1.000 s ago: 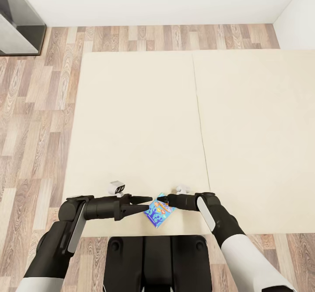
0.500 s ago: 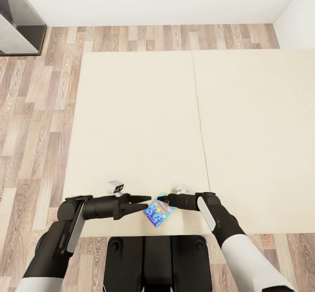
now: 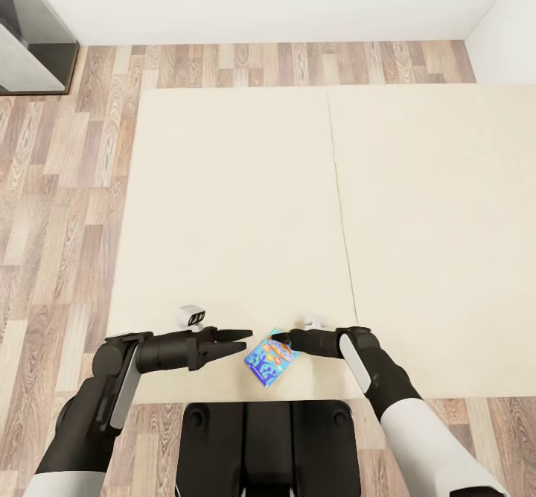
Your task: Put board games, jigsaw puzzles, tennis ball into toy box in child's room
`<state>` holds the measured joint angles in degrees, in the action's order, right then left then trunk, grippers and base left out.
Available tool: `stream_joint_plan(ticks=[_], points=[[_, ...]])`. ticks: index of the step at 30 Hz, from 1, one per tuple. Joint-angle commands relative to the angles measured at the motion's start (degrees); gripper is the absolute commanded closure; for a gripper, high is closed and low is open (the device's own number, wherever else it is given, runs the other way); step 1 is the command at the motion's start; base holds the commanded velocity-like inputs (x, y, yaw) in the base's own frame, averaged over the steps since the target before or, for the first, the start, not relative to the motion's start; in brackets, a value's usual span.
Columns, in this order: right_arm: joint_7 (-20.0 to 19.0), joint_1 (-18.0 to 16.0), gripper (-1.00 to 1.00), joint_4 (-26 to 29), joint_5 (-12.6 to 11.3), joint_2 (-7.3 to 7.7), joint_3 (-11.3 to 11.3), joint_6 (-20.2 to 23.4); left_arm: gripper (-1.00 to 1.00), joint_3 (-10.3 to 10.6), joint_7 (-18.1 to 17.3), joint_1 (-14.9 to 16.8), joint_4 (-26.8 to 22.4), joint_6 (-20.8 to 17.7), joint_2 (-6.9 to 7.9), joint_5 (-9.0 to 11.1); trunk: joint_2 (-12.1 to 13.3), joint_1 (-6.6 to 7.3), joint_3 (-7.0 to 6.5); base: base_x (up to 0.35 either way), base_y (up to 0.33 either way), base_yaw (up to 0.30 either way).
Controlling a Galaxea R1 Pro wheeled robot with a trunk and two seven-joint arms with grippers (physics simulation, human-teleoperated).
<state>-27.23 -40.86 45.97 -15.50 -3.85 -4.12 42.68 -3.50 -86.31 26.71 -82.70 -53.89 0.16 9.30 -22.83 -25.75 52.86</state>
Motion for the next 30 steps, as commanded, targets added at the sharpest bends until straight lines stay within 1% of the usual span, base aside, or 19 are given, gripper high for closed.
stream_joint_plan(ticks=[1,13,25,30], points=[[-0.1,0.0,-1.00,0.0,-0.1,0.03,0.1,0.3,-1.00,0.0,-0.2,0.0,0.0,-0.6,0.01,0.0,-0.1,-0.03,0.06,0.000,0.000,0.000],[-0.3,0.0,-1.00,-0.2,-1.0,0.93,0.3,1.0,-1.00,0.0,-0.2,0.0,0.0,-0.6,0.01,0.0,-0.1,-0.03,0.06,0.000,0.000,0.000],[-0.3,0.0,-1.00,-0.5,-1.1,0.88,0.3,1.3,-1.00,0.0,-0.2,0.0,0.0,-0.6,0.01,0.0,-0.1,-0.03,0.06,0.000,0.000,0.000],[-0.4,0.0,-1.00,-0.8,-1.2,0.31,0.3,1.4,-1.00,0.0,-0.2,0.0,0.0,-0.6,0.01,0.0,-0.1,-0.03,0.06,0.000,0.000,0.000]])
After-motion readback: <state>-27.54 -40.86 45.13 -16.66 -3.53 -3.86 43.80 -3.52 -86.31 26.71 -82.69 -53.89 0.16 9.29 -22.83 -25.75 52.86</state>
